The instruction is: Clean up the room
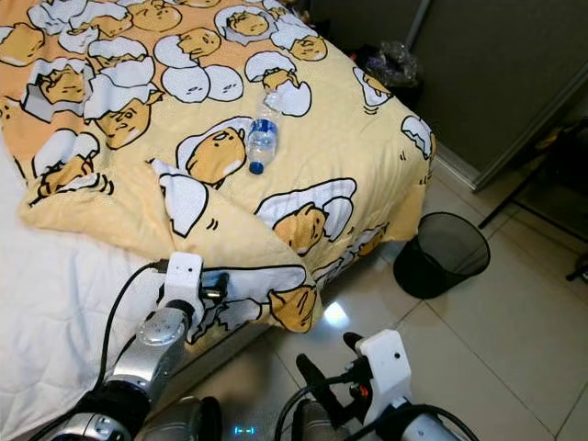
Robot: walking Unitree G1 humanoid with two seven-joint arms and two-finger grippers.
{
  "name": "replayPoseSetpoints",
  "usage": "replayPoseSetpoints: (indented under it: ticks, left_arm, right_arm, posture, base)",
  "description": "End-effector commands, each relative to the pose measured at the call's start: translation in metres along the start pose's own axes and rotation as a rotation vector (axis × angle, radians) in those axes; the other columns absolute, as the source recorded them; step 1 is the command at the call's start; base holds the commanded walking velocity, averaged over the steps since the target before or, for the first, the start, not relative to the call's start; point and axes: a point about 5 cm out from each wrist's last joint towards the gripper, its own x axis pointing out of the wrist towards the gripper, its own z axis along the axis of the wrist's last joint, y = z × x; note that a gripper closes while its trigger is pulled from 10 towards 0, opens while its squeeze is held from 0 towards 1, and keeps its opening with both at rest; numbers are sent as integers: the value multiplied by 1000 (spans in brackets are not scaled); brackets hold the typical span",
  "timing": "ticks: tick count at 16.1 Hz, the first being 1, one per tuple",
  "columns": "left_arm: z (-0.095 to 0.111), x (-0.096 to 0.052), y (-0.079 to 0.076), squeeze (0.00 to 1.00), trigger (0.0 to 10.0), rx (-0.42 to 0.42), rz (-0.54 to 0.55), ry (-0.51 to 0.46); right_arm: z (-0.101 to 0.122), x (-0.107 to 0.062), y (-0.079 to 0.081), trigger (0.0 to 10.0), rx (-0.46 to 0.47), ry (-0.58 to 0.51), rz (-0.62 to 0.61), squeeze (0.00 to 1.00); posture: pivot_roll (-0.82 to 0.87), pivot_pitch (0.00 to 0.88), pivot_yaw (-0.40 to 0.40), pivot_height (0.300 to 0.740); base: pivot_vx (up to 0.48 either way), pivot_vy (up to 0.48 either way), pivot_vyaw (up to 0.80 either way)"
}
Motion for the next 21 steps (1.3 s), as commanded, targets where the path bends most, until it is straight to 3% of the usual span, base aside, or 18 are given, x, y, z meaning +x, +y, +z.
replayPoseSetpoints:
  ticks: [1,2,3,9,13,16,21]
  left_arm:
    - [-23,-5,4,0,10000,-45,51,103]
    - [-26,-5,7,0,7216,-65,67,116]
    - [-29,-5,8,0,0,-93,58,122]
    - [-31,0,15,0,0,19,-7,129]
    - [-28,2,6,0,0,32,-60,115]
    - [-12,9,4,0,0,-1,-79,68]
    - [-3,11,5,0,0,16,-85,17]
  right_arm:
    - [1,-3,-2,10000,-7,9,-15,0]
    - [2,-3,-3,10000,-7,7,-18,0]
    - [2,-3,-4,10000,-9,9,-19,0]
    - [8,3,-11,10000,-18,-7,-27,0]
    - [13,14,-17,10000,-26,-30,-34,0]
    - [21,21,-26,10000,-41,-60,-49,0]
    - [22,26,-36,10000,-69,-48,-39,0]
  posture:
    - [-226,205,-66,723]
    - [-225,205,-68,723]
    - [-220,201,-74,723]
    - [-218,179,-77,723]
    - [-208,142,-71,723]
    - [-198,106,-55,723]
    - [-187,74,-66,723]
  base:
    - [0,0,0]
    - [0,0,0]
    - [0,0,0]
    - [0,0,0]
    - [0,0,0]
    - [0,0,0]
    - [0,0,0]
